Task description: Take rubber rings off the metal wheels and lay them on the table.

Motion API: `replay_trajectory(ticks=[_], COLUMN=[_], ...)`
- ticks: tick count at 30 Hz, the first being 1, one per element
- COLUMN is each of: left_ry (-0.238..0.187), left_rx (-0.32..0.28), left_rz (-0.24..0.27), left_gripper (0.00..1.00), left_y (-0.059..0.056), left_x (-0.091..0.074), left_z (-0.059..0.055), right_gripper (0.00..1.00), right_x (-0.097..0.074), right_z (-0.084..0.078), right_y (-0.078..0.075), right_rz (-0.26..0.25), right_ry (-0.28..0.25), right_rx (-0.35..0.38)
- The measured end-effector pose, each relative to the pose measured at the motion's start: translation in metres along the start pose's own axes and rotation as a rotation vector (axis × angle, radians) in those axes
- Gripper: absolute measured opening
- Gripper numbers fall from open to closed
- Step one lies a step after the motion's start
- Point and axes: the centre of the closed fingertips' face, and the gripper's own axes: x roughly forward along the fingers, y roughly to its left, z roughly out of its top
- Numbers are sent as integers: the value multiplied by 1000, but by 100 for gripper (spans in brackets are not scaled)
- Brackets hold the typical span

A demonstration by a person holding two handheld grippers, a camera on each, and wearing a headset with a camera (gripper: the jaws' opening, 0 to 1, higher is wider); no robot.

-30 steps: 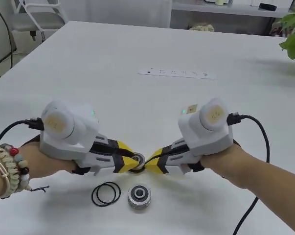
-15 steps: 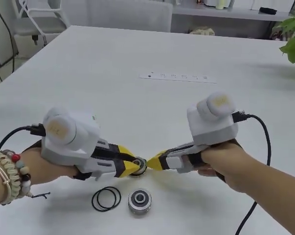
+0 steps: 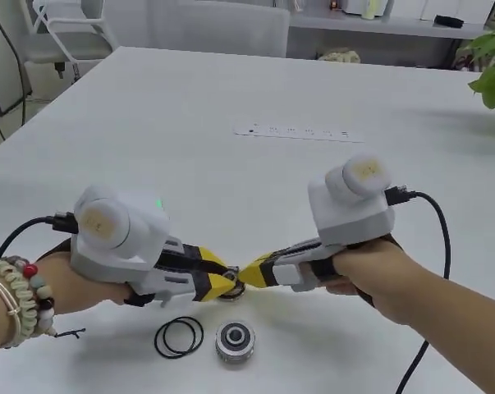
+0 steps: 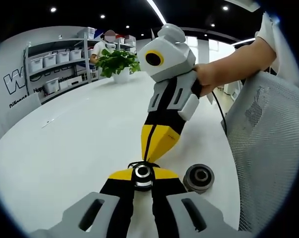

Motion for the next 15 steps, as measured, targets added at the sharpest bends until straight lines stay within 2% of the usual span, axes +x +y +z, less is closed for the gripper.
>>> replay_trajectory(ticks=[2, 4, 5, 7, 9, 15], left_ry=[-1, 0, -2, -4, -2, 35], left_rx=[0, -4, -7, -14, -12, -12], left_rz=[1, 2, 2, 3, 3, -18], left_gripper=[7, 7, 7, 7, 7, 8], left_y=[0, 0, 1, 1, -1, -1], left_x=[1, 1, 1, 1, 1, -2], left_z=[0, 0, 0, 0, 1, 2], right_gripper=[0, 0, 0, 0, 0, 0], right_x=[0, -1, 1, 1, 1, 0], right_z=[14, 10, 11, 10, 9, 2], right_y=[11, 6, 7, 8, 6, -1], right_rz=[48, -5, -10, 6, -6, -31], right_ry=[-66, -6, -16, -20, -16, 1], right_rx=[18, -25, -43, -7, -2, 32])
